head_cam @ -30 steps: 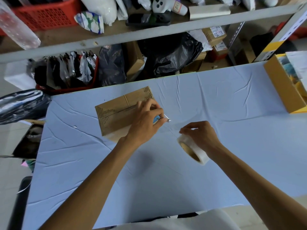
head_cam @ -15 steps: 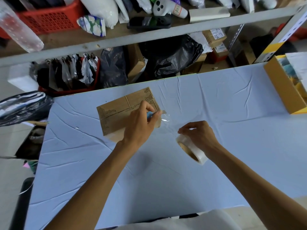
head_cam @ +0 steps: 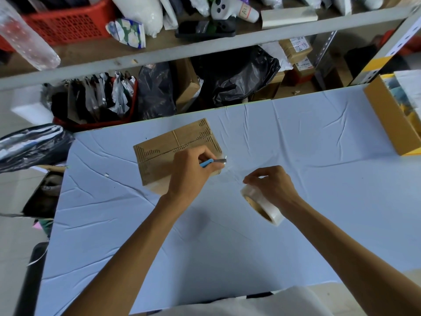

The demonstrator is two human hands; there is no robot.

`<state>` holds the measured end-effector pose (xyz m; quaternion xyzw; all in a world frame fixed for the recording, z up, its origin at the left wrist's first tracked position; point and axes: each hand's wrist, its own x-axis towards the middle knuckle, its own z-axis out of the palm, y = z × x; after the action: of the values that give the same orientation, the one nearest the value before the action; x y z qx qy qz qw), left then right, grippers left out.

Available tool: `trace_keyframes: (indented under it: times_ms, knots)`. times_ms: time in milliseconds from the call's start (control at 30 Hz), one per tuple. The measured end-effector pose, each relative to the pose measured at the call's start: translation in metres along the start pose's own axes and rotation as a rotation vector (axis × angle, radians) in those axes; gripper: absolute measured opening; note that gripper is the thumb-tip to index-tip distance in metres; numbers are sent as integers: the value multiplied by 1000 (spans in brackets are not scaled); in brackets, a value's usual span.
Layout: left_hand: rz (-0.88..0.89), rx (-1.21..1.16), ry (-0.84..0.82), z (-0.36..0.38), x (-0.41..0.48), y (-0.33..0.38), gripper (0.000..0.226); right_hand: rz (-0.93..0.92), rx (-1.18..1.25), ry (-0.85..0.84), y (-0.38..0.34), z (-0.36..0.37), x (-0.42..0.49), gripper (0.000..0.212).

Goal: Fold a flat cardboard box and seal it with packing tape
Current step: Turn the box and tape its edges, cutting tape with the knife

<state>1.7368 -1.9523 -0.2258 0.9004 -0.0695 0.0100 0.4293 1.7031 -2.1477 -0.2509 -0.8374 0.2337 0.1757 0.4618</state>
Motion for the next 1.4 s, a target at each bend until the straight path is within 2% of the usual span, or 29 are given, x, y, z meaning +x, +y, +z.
trace_keyframes:
  times_ms: [367, 533, 900, 1000, 1133, 1267, 1400]
  knots:
    - [68, 85, 115, 8, 3, 3, 20, -13, 3, -2, -1, 1, -2, 10]
    - [-13, 16, 1, 19, 10, -1, 23, -9, 1, -2, -4, 1, -4, 9]
    - [-30, 48, 42, 32, 12, -6, 26, -75, -35, 2, -8, 1, -5, 12]
    - [-2, 134, 39, 34, 14, -10, 25, -81, -56, 2, -7, 3, -7, 16]
    - [36, 189, 28, 33, 15, -14, 24, -105, -185, 2, -1, -2, -7, 15]
    - [41, 183, 34, 26, 21, -13, 24, -152, -618, -9, 19, -8, -13, 19]
    - [88, 179, 4, 17, 23, -11, 26, -216, -611, -104, 38, -18, -19, 16]
